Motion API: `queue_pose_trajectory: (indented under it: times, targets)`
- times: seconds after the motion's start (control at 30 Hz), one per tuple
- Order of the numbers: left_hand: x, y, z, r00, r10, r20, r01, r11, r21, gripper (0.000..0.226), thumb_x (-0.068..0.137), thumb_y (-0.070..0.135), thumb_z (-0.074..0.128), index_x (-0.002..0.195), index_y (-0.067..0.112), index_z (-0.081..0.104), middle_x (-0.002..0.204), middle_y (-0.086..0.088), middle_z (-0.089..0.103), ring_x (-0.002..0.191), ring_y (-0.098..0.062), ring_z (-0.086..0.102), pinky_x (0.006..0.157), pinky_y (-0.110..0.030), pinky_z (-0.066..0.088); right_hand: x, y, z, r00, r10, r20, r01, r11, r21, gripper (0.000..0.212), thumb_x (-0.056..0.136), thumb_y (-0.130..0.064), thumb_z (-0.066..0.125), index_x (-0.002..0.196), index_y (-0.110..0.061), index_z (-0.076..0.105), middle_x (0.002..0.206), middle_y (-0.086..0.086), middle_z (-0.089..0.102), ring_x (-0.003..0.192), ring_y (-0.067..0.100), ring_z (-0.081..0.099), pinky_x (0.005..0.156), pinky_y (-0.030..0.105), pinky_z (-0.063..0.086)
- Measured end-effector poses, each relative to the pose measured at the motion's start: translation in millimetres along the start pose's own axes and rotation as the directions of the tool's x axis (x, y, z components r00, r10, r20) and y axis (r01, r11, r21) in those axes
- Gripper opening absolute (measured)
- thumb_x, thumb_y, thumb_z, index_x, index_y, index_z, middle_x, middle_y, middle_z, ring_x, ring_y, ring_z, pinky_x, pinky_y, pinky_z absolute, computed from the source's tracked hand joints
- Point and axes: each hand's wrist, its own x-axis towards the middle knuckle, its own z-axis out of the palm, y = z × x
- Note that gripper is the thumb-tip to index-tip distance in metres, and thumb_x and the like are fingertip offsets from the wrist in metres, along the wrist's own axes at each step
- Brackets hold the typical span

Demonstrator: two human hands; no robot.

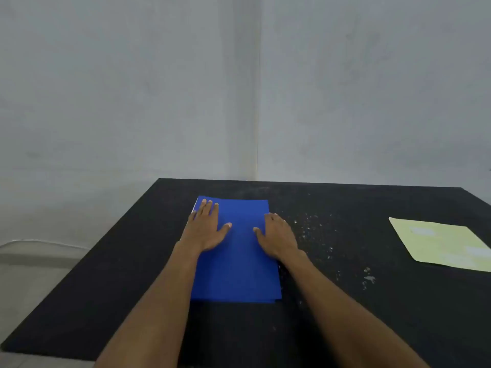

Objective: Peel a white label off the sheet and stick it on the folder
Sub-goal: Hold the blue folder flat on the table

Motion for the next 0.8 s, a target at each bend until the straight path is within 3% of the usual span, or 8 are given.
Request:
queue_pose_trajectory:
  times: [0.33, 0.8]
  targets:
    - [-8.9, -17.9, 27.2, 0.997, -0.067, 0.047, 0.062, 0.994, 0.092, 0.073, 0.101, 0.055, 0.020, 0.157, 0.009, 0.009, 0.166, -0.009, 0.003, 0.153, -0.020, -0.006, 0.124, -0.043, -0.003, -0.1, -14.6, 27.7, 0.998, -0.043, 0.037, 0.042, 0.999, 0.007, 0.063, 0.101, -0.043, 0.036, 0.148, -0.001, 0.026, 0.158, 0.015, 0.025, 0.147, 0.028, 0.021, 0.121, 0.040, 0.017]
    - [-12.8, 31.2, 41.2, 0.998, -0.064, 0.008, 0.063, 0.994, 0.091, 0.071, 0.101, 0.052, 0.019, 0.157, 0.009, 0.010, 0.166, -0.010, 0.006, 0.153, -0.022, -0.002, 0.123, -0.043, -0.005, -13.4, 28.9, 14.2, 0.999, -0.041, 0.034, 0.042, 0.999, -0.030, 0.065, 0.102, -0.046, 0.032, 0.150, -0.003, 0.022, 0.160, 0.012, 0.021, 0.149, 0.025, 0.017, 0.123, 0.038, 0.016]
